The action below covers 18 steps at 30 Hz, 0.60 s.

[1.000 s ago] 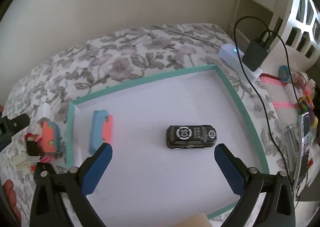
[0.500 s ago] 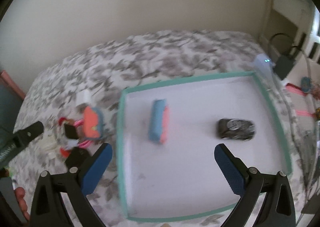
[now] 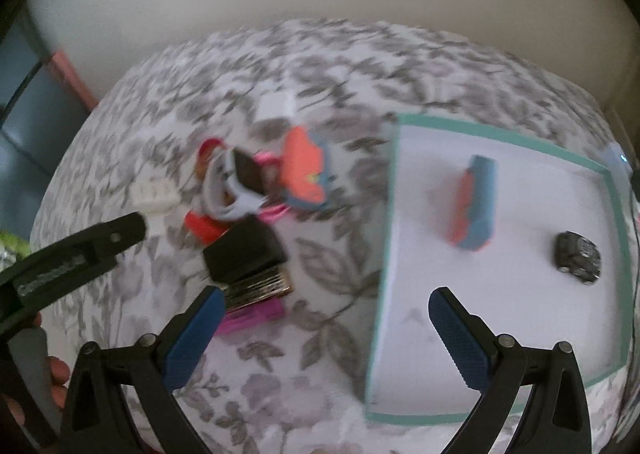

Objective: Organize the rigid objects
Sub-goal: 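Withdraw both tools from the tray back over the pile, then lower the right gripper onto the pink tube and close it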

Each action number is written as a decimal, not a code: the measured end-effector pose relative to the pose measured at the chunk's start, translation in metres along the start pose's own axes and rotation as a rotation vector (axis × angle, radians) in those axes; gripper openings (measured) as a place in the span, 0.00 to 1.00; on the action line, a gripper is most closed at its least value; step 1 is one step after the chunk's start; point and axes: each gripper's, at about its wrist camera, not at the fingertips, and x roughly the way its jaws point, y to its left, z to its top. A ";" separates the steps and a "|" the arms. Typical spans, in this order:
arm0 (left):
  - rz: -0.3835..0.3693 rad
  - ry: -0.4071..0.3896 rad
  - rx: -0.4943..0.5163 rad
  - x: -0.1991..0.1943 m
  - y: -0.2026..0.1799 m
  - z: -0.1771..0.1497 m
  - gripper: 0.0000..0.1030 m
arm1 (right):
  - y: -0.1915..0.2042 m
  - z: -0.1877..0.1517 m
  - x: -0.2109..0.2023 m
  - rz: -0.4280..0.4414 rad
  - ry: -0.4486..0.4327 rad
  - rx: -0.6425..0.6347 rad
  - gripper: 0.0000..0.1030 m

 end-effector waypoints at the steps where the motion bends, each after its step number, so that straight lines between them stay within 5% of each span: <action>1: 0.002 0.016 -0.009 0.004 0.002 -0.001 0.94 | 0.005 -0.001 0.003 0.004 0.008 -0.017 1.00; 18: 0.024 0.142 -0.214 0.037 0.052 -0.013 0.94 | 0.050 -0.022 0.056 0.068 0.170 -0.158 1.00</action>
